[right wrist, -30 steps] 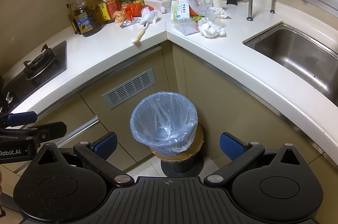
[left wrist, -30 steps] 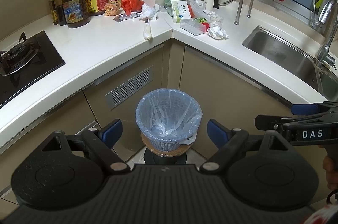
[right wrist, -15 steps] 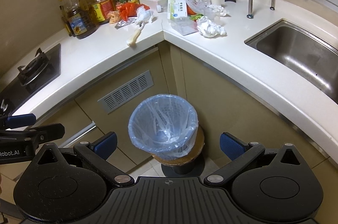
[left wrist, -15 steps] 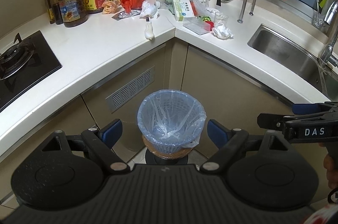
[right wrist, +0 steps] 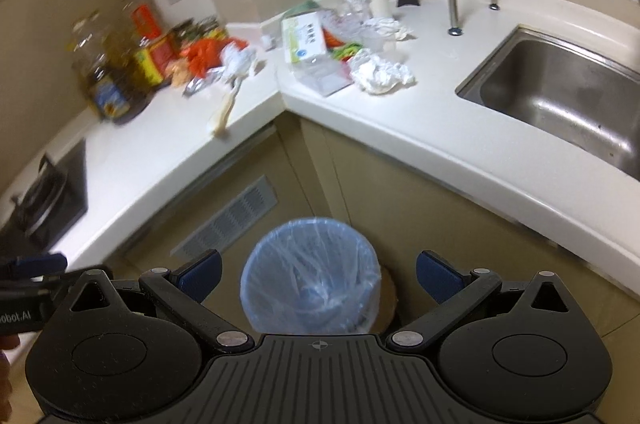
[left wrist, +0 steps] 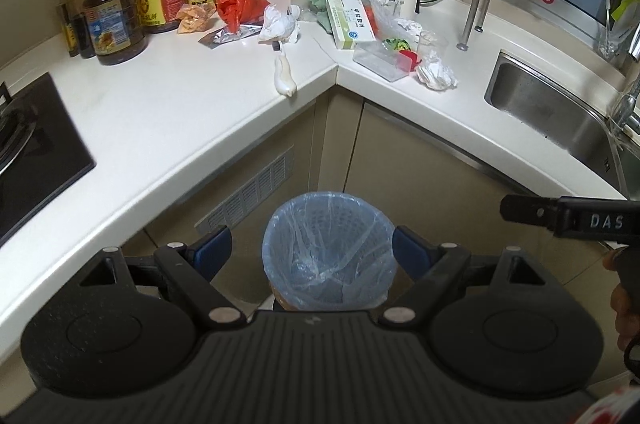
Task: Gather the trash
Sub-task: 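Move the right gripper toward the crumpled white tissue while the left gripper approaches the counter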
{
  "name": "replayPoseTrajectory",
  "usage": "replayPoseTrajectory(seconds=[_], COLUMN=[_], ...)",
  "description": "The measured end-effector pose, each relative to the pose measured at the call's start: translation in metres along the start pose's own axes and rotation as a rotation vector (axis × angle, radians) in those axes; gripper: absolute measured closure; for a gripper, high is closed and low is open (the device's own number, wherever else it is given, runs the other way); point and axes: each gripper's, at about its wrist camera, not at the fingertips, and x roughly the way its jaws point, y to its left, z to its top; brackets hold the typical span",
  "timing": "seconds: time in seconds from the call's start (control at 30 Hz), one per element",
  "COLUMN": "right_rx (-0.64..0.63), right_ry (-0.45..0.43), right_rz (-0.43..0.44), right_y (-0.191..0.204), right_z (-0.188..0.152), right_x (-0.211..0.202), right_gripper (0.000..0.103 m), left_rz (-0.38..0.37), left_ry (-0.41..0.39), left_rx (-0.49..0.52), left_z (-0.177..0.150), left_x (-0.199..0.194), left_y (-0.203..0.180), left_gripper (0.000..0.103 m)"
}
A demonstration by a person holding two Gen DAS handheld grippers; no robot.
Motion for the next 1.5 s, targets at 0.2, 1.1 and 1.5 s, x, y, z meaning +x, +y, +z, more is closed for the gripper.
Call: replayPoseTrajectory(seconds=[0.2,1.1,1.5], right_rx=[0.102,-0.083,-0.245], right_ry=[-0.06,-0.146,-0.097], right_rz=[-0.013,-0.017,0.047], right_y=[-0.006,-0.066,-0.086], right_z=[0.016,0.121,0.167], right_x=[0.011,0.105,0.183], right_gripper=[0.0,0.001,0.013], left_rz=[-0.037,0.087,0.173], left_ry=[-0.009,-0.016,-0.022], left_rx=[0.023,-0.07,-0.113], left_z=[0.021,0.093,0.121], left_x=[0.02,0.112,0.15], left_y=[0.018,0.013,-0.009], left_gripper=[0.017,0.017,0.017])
